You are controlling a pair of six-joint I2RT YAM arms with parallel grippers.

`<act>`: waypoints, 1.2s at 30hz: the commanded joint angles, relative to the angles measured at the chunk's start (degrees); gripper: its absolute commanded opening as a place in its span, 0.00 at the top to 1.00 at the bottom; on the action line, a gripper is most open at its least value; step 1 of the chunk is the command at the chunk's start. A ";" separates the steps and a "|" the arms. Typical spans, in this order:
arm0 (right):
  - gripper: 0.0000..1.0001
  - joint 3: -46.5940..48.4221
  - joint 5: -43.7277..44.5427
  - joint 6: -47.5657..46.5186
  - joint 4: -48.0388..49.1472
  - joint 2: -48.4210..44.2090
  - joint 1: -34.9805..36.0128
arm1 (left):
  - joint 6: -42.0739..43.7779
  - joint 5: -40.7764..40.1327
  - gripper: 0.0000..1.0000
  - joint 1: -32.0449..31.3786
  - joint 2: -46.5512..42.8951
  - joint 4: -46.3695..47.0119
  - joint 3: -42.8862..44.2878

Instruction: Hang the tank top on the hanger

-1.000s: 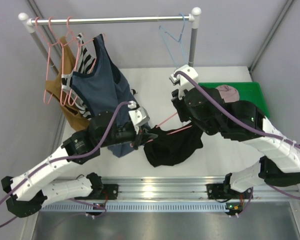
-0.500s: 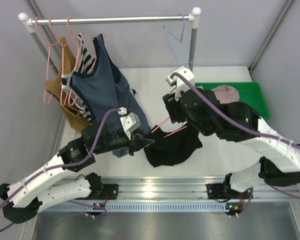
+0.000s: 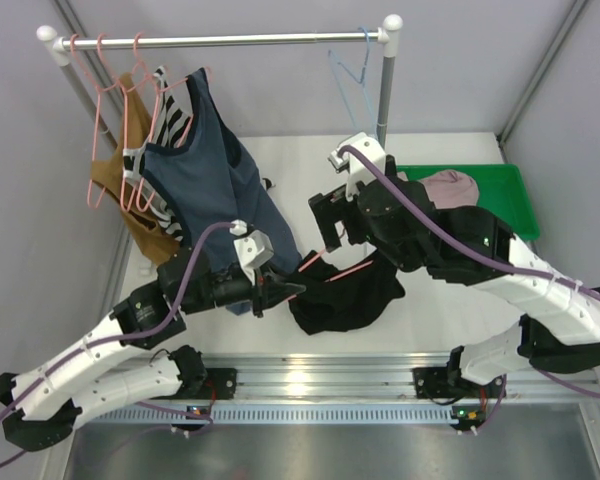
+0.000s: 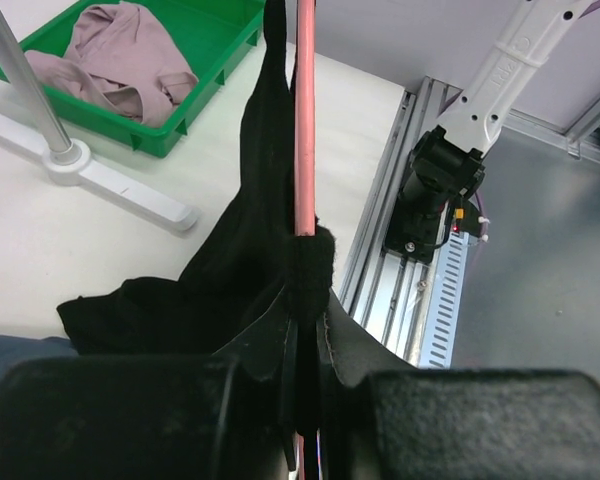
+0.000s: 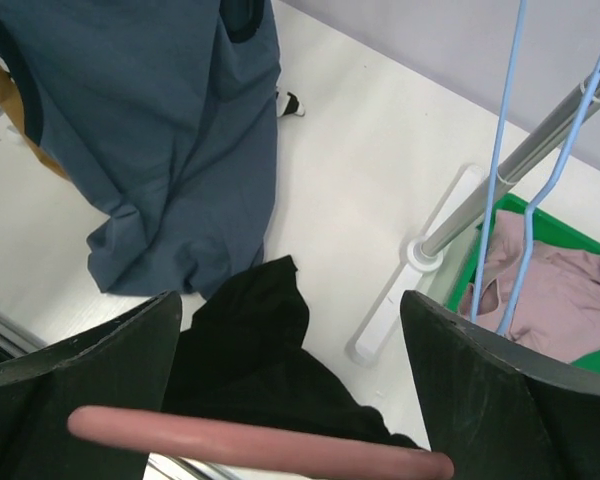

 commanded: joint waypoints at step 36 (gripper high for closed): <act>0.01 -10.27 -3.38 -1.53 9.68 -11.56 0.64 | -9.00 -18.38 1.00 0.02 -6.58 -5.56 -4.52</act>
